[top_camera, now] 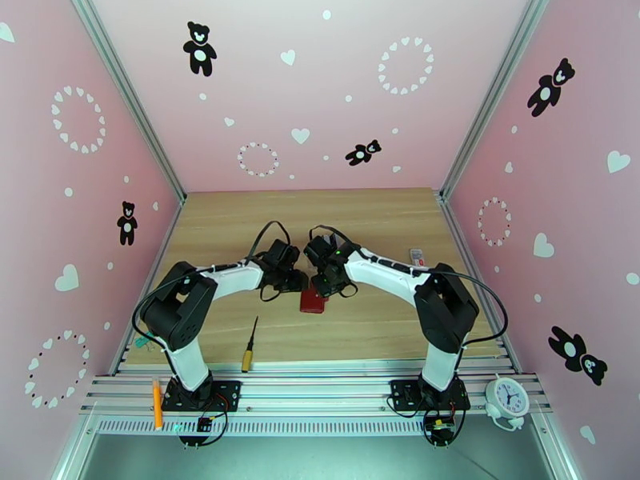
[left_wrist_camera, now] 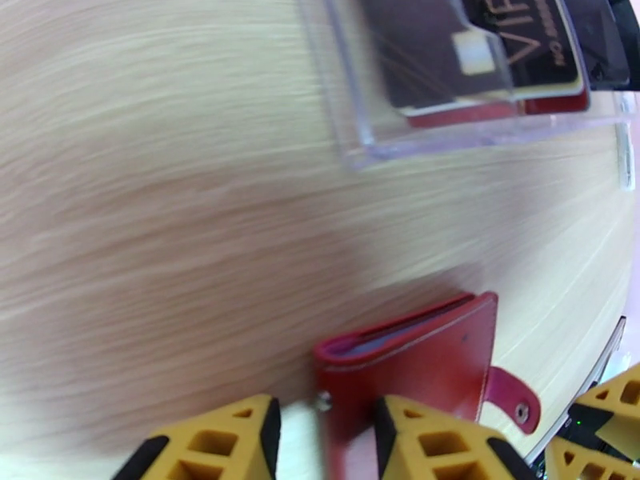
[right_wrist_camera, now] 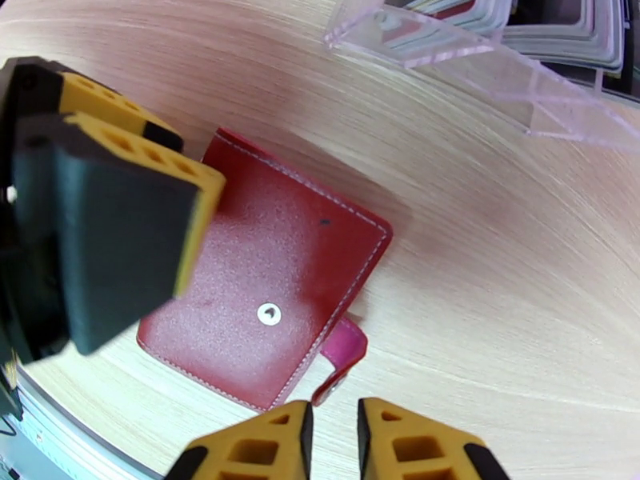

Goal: Put the credit cards into the card holder

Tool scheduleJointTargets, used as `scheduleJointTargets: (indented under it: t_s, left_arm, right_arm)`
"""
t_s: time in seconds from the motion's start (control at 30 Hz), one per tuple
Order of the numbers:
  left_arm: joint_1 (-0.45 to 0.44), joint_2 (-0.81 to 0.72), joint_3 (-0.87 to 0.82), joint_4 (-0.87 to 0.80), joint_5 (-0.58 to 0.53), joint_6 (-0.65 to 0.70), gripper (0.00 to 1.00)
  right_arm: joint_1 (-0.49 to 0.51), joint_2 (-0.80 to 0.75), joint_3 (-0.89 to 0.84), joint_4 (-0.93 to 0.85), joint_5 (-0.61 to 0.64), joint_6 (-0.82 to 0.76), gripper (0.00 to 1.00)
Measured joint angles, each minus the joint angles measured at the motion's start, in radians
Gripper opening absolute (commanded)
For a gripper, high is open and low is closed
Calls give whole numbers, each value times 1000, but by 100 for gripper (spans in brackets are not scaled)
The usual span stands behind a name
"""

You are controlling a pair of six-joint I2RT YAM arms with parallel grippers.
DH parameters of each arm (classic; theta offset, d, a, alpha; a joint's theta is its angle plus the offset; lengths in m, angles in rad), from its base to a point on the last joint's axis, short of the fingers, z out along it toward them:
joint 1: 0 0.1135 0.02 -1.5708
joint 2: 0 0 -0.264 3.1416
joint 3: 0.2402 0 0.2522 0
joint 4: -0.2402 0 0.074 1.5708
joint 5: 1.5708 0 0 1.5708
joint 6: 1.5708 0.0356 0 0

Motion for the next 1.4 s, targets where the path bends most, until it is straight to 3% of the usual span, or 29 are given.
scheduleJointTargets:
  t_s: [0.5, 1.4]
  left_arm:
    - [17, 0, -35, 117, 141, -43, 33]
    - [18, -14, -101, 158, 137, -92, 34]
  right_arm:
    - [56, 3, 14, -19, 85, 80, 23]
    - [121, 84, 72, -78, 251, 128, 23]
